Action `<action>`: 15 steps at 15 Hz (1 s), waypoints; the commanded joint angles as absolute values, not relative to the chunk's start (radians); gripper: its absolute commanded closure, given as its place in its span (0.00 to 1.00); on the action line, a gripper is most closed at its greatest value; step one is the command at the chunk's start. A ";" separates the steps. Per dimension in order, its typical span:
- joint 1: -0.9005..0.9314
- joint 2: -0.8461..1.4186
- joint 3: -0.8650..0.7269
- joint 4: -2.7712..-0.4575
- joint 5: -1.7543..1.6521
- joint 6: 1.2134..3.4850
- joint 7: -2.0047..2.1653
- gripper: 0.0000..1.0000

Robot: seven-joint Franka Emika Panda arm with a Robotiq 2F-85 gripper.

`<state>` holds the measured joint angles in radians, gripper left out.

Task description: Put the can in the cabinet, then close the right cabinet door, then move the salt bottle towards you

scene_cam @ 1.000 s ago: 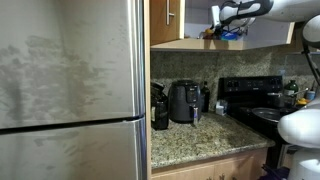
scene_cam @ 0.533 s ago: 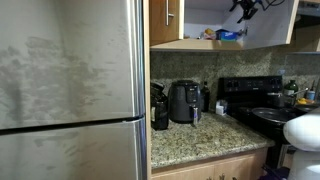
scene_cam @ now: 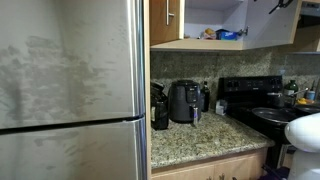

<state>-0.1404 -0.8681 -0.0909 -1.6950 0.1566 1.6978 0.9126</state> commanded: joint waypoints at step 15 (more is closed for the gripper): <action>-0.377 -1.042 -0.088 -1.917 0.250 2.215 1.215 0.00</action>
<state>-0.2914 -1.0073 -0.1123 -1.8488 0.2606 2.1082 1.1437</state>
